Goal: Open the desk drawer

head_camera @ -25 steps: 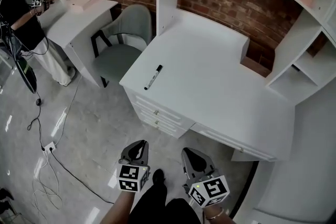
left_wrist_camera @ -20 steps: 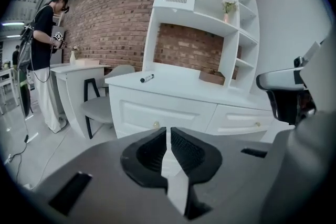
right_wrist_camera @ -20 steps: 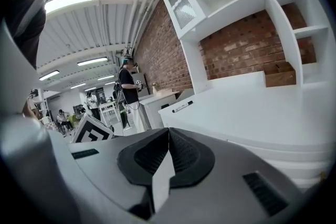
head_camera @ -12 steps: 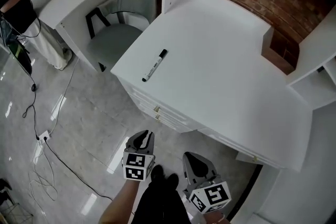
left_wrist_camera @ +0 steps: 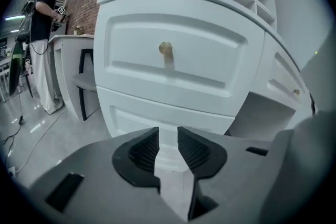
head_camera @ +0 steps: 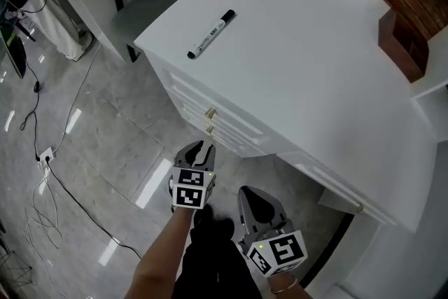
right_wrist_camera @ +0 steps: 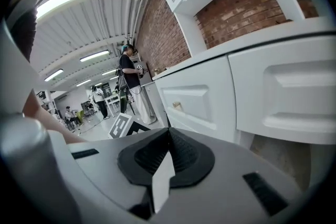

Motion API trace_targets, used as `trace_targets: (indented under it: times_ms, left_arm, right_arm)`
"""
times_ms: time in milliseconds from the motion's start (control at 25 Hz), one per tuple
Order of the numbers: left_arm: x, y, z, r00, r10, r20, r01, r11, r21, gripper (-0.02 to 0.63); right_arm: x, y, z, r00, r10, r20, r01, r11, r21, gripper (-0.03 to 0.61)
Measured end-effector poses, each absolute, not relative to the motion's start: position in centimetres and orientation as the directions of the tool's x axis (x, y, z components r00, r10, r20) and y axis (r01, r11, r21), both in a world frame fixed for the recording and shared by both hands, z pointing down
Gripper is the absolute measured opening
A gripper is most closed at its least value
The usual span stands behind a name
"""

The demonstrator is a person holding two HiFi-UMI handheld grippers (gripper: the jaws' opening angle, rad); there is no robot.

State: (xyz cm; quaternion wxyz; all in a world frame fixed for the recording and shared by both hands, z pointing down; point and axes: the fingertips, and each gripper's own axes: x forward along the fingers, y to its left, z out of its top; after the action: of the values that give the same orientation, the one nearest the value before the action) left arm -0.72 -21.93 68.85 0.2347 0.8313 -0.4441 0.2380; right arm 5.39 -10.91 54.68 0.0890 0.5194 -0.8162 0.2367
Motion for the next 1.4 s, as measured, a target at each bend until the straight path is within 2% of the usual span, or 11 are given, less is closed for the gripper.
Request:
trace_targets:
  times_ms: [320, 640, 840, 1000, 1400]
  left_arm:
    - [-1.9, -24.8, 75.4, 0.477, -0.624, 0.619, -0.859, -0.48, 0.179, 0.106]
    - [-0.8, -26.7, 79.5, 0.505, -0.578, 0.641, -0.826, -0.538, 0.166, 0.115]
    - [0.5, -27.9, 80.7, 0.515, -0.559, 0.649, -0.812, -0.56, 0.162, 0.115]
    - [0.7, -28.5, 81.2, 0.504, -0.561, 0.657, -0.815, -0.561, 0.146, 0.08]
    - [-0.6, -26.6, 81.3, 0.472, -0.549, 0.69, -0.821, -0.559, 0.116, 0.077]
  right_arm:
    - [4.5, -11.8, 59.6, -0.464, -0.789, 0.402, -0.884, 0.383, -0.268, 0.005]
    - [3.3, -12.8, 62.8, -0.475, -0.785, 0.398, -0.878, 0.393, -0.273, 0.005]
    - [3.2, -12.8, 63.2, -0.468, -0.792, 0.392, -0.881, 0.383, -0.277, 0.005]
    - [3.5, -12.1, 63.5, -0.461, -0.793, 0.398, -0.885, 0.375, -0.277, 0.005]
    - [4.1, -10.2, 62.7, -0.438, -0.804, 0.402, -0.894, 0.342, -0.289, 0.005]
